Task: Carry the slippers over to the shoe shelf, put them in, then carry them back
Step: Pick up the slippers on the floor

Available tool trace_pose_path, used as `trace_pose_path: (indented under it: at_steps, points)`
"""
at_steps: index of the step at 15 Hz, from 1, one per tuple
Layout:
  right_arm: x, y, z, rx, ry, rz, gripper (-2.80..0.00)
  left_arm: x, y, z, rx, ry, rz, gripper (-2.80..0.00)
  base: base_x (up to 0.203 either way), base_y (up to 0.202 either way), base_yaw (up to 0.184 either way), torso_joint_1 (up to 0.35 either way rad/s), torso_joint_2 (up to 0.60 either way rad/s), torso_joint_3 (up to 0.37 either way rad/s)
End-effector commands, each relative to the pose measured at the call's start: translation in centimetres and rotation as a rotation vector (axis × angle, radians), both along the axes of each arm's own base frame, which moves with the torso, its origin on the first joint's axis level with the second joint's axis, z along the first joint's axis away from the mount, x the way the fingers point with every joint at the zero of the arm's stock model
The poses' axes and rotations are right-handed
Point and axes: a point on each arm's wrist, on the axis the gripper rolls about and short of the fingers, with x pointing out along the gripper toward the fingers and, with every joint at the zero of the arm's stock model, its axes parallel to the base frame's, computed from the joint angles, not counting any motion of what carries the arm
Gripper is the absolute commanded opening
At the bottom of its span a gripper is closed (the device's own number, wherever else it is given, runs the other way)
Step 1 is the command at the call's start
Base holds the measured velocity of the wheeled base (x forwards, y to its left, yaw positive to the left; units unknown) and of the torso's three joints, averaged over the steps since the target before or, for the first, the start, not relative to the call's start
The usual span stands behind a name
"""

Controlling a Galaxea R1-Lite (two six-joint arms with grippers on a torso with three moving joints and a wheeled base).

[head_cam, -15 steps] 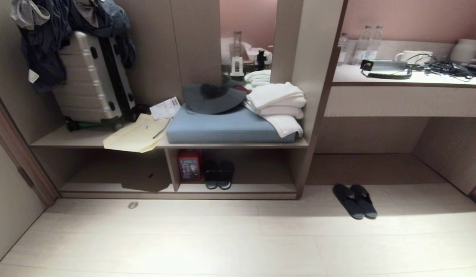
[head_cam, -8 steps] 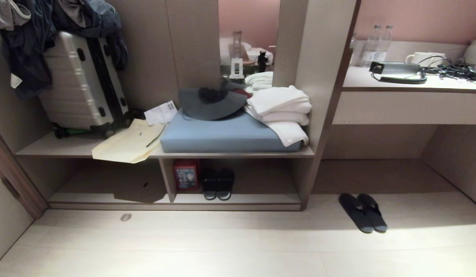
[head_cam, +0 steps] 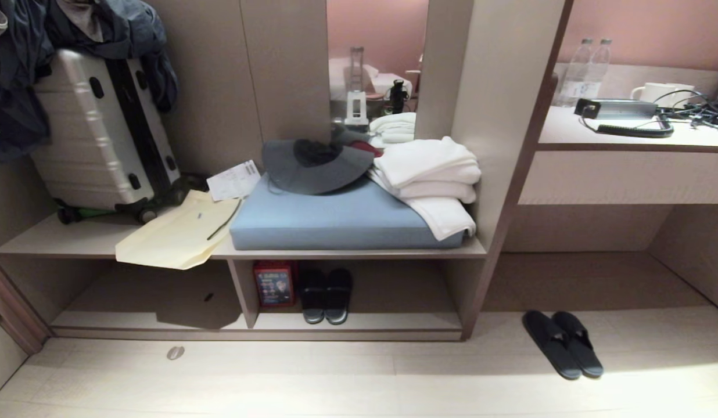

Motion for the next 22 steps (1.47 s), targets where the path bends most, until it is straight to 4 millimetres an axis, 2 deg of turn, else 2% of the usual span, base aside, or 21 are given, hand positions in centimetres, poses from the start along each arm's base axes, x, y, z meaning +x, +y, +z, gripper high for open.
trace_pose_path:
  at_steps: [1,8,19,22]
  points:
    - [0.0,0.0,0.0,0.0,0.0,0.0,-2.8,0.0,0.0,0.0,0.0,0.0,0.001,-2.8,0.195,0.0,-0.003,0.003,0.0,0.002]
    - [0.0,-0.01,0.0,0.0,0.0,-0.003,-2.8,0.0,0.0,0.0,0.001,0.0,0.001,-2.8,0.188,0.0,-0.002,0.004,0.0,0.001]
    - [0.0,-0.01,0.0,0.0,0.0,-0.002,-2.8,0.01,0.0,0.01,0.001,0.001,0.0,-2.8,0.006,0.0,0.0,0.001,0.0,0.0]
    - [0.0,-0.01,0.0,0.0,0.0,-0.003,-2.8,0.01,0.0,0.01,0.001,0.001,0.0,-2.8,0.0,-0.157,0.005,0.003,0.0,0.004]
